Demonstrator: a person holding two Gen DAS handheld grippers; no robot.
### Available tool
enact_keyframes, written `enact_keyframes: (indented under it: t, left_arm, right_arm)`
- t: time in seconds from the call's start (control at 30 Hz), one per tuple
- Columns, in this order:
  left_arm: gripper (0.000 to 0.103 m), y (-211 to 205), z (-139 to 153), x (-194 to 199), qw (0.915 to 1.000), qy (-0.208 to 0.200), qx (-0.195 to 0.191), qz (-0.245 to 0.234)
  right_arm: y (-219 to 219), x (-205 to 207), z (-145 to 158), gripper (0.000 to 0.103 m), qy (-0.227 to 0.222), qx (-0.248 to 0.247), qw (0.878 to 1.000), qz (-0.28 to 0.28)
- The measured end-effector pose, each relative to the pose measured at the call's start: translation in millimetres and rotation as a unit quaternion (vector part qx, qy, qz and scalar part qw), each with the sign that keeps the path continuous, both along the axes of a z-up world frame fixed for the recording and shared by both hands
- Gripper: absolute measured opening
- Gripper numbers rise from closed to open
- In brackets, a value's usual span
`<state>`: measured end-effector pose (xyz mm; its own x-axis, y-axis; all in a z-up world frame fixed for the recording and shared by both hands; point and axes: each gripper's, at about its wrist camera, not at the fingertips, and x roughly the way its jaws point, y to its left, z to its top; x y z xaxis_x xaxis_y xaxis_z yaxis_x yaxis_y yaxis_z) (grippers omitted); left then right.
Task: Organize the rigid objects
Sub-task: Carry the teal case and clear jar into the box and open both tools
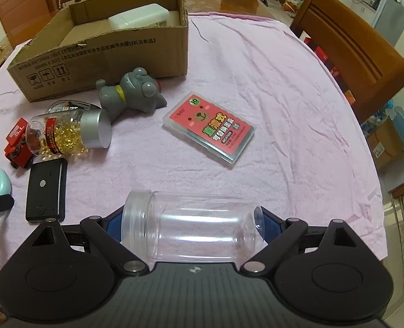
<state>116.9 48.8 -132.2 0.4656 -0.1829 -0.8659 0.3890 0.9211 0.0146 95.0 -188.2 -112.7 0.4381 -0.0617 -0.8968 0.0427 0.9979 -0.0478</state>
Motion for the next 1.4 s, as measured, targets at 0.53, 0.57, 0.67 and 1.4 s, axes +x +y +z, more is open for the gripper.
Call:
enact_keyframes:
  t: [0.53, 0.57, 0.67, 1.4]
  left_arm:
    - [0.061, 6, 0, 6, 0.9995, 0.008, 0.01, -0.03]
    - [0.061, 5, 0, 7, 0.9995, 0.01, 0.01, -0.03]
    - [0.061, 5, 1, 9, 0.9994, 0.015, 0.01, -0.029]
    - [0.059, 27, 4, 22, 0.9975, 0.046, -0.004, 0.054]
  right_arm:
    - [4, 4, 11, 0.095, -0.003, -0.008, 0.999, 0.045]
    - [4, 4, 11, 0.095, -0.002, -0.007, 0.999, 0.048]
    - [7, 6, 12, 0.095, -0.002, -0.008, 0.998, 0.055]
    - [15, 23, 17, 0.095, -0.012, -0.009, 0.996, 0.088]
